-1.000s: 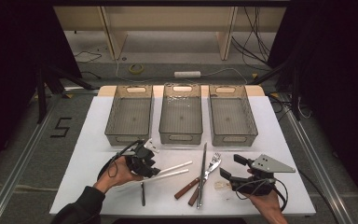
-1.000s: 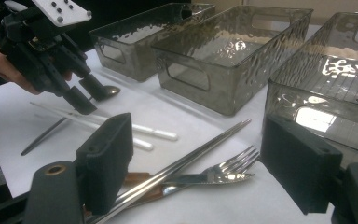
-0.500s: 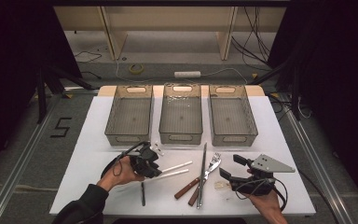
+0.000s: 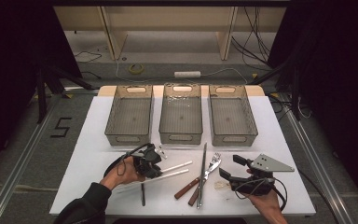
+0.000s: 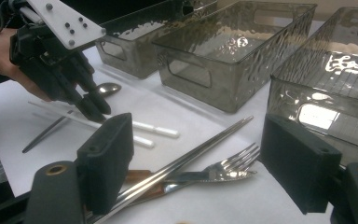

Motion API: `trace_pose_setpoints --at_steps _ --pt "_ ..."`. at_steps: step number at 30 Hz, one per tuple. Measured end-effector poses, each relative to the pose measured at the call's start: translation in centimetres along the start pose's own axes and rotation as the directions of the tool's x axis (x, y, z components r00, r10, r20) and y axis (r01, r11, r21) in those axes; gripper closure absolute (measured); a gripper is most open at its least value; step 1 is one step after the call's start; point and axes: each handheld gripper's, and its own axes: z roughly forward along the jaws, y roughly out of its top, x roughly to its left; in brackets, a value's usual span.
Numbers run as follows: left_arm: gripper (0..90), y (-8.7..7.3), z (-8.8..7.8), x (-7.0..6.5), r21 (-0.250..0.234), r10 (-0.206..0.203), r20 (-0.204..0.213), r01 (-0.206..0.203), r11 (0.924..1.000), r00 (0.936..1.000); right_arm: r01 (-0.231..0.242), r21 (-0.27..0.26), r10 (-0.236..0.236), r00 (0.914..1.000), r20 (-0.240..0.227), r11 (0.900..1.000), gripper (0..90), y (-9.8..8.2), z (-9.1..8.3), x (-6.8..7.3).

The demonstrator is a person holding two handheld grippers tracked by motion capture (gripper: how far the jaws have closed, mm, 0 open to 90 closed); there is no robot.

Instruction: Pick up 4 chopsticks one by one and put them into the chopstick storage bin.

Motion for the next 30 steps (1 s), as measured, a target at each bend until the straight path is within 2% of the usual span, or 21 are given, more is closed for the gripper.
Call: trace_pose_setpoints --at_steps 4,6,13,23,30 --pt "81.3 0.0 0.1 0.0 -0.002 0.013 -0.001 -0.013 0.9999 0.9999 -0.001 0.001 0.001 1.0 -0.002 1.0 26.8 0.0 0.0 0.0" --pt "82.3 0.0 0.1 -0.1 0.007 0.033 0.001 -0.033 0.9994 0.9994 -0.002 0.001 0.002 1.0 -0.002 1.0 26.8 0.0 0.0 0.0" --pt "83.9 0.0 0.1 -0.1 -0.004 0.06 -0.016 -0.06 0.9982 0.9981 -0.002 0.001 0.002 1.0 -0.003 1.0 26.9 0.0 0.0 0.1" --pt "84.5 0.1 -1.2 0.1 -0.055 0.055 -0.046 -0.058 0.9968 0.9974 -0.002 0.0 0.002 1.0 -0.004 1.0 26.9 0.0 0.0 0.1" --pt "84.7 0.2 -2.7 0.3 -0.121 0.02 -0.09 -0.03 0.9922 0.9957 -0.002 -0.001 0.002 1.0 -0.003 1.0 26.9 0.0 0.0 0.0"
